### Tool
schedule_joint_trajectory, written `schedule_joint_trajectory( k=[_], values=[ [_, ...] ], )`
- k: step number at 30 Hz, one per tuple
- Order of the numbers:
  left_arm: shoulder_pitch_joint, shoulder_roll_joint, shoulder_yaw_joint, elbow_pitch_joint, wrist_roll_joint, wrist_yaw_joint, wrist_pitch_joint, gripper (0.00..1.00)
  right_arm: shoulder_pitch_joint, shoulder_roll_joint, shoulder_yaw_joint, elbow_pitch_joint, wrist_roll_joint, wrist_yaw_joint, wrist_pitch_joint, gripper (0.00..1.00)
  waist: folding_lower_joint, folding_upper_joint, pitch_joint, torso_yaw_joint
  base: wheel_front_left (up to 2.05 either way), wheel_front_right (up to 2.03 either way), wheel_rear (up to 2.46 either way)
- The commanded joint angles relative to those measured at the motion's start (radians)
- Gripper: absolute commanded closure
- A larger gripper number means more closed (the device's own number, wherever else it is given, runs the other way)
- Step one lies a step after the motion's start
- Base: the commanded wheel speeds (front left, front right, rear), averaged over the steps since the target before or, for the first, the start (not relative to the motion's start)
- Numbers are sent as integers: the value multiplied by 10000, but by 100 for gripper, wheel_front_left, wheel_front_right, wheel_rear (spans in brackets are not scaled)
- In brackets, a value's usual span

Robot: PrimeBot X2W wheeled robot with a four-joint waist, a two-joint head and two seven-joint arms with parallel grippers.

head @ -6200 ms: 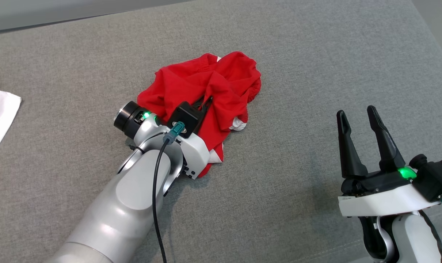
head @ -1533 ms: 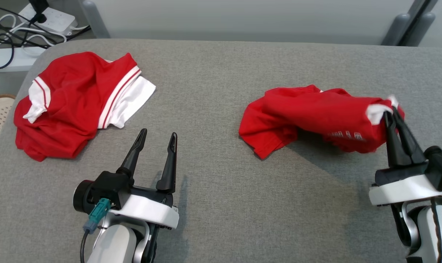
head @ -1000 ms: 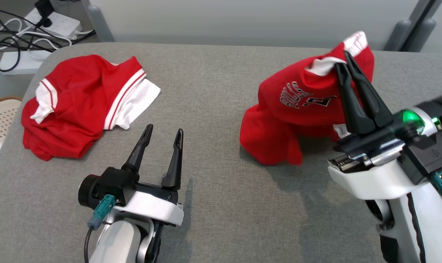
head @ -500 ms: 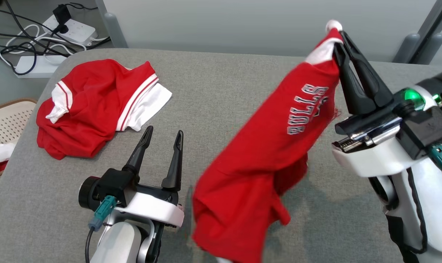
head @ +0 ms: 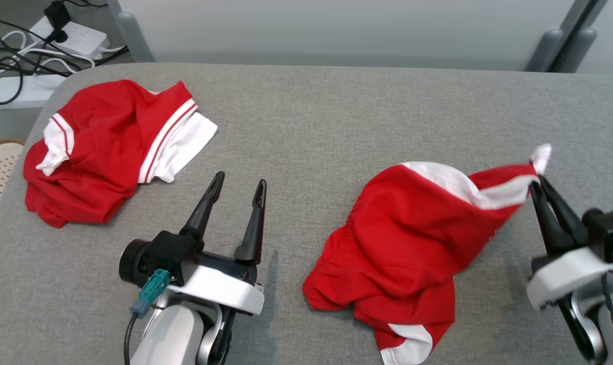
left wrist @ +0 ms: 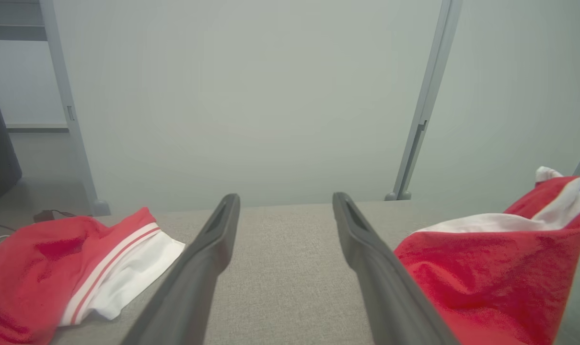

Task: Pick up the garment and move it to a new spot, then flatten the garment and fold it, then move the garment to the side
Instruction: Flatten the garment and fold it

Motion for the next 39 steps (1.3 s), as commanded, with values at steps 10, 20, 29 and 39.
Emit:
schedule_joint_trajectory(
  k=[10, 20, 29, 39],
  values=[
    [-1813, 53, -672, 427, -272, -550, -45, 0, 1905, -164, -34, -924, 839, 40, 1782, 100, 0, 0, 315, -785, 0, 0, 0],
    [-4116, 53, -2650, 2204, -1304, -594, 1110, 0, 2159, -300, 853, -529, 1351, 40, 2810, 100, 0, 0, 577, -1393, 0, 0, 0],
    [-5481, 53, -4697, 3997, -2370, -454, 1925, 0, 1967, -98, 723, -350, 1149, 40, 2818, 100, 0, 0, 773, -1859, 0, 0, 0],
    [-6887, 53, -6399, 5562, -3601, 426, 2387, 0, 1450, 91, 1469, -95, 1192, 40, 2423, 100, 0, 0, 1118, -2367, 0, 0, 0]
  ],
)
